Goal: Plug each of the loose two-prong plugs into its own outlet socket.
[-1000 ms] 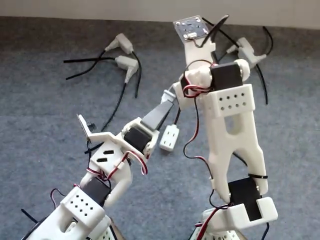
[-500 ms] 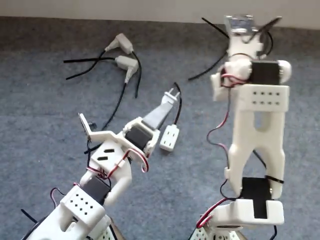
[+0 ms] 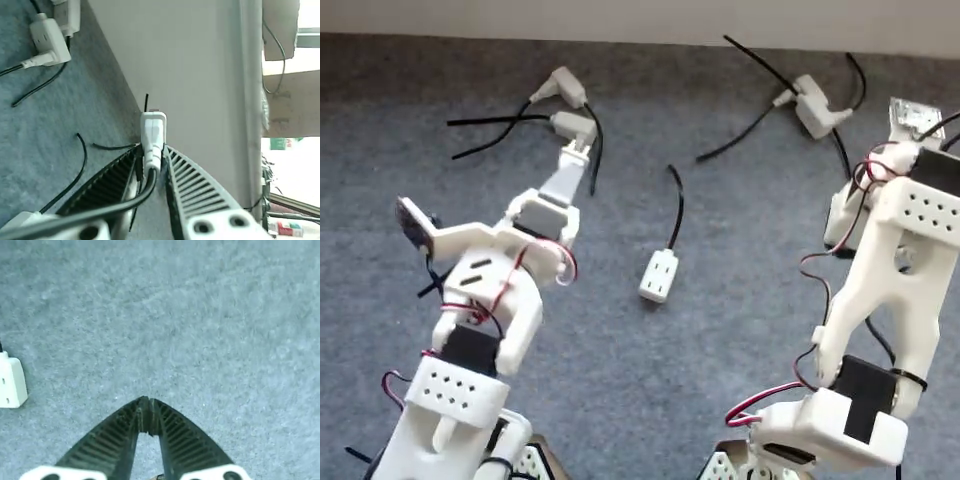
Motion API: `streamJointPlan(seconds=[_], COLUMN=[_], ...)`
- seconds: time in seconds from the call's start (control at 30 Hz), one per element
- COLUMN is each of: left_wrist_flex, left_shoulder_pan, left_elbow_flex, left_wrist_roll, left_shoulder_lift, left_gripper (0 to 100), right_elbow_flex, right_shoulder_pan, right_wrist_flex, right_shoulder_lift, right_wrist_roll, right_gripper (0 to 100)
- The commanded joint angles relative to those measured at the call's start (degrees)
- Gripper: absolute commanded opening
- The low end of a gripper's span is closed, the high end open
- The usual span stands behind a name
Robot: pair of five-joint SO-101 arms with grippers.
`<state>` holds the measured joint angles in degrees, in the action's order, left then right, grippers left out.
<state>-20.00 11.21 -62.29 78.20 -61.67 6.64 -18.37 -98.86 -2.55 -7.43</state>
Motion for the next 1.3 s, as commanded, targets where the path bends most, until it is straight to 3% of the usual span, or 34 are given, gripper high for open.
streamJointPlan(seconds=[0.0, 0.13, 0.3, 0.47, 0.83, 1.07, 1.27], left_wrist_flex=[-8.8, -24.1, -42.9, -50.5, -53.1, -62.3, -73.6], left_shoulder_pan=[-0.7, 1.8, 5.1, 7.2, 15.8, 18.1, 20.0], left_elbow_flex=[12.6, 28.7, 45.4, 54.1, 64.5, 78.0, 87.7], left_wrist_roll=[-2.7, -9.6, -16.6, -16.7, -9.1, -0.8, 7.9], left_shoulder_lift=[12.2, 29.2, 39.5, 45.6, 65.9, 80.4, 84.3], left_gripper=[1, 1, 1, 1, 1, 1, 1], right_elbow_flex=[-3.4, -6.8, -9.9, -10.3, -10.4, -10.4, -10.4], right_shoulder_pan=[-0.8, -0.9, -1.5, -6.8, -16.0, -19.8, -19.8], right_wrist_flex=[-2.1, -2.0, -1.9, 0.6, 0.5, 0.8, 0.8], right_shoulder_lift=[-0.7, -0.7, -0.7, -0.7, -0.2, -0.2, -0.2], right_wrist_roll=[0.5, 0.5, 0.4, 0.4, 0.3, 0.2, 0.1], right_gripper=[0.8, 0.8, 0.8, 0.8, 0.8, 0.7, 0.7])
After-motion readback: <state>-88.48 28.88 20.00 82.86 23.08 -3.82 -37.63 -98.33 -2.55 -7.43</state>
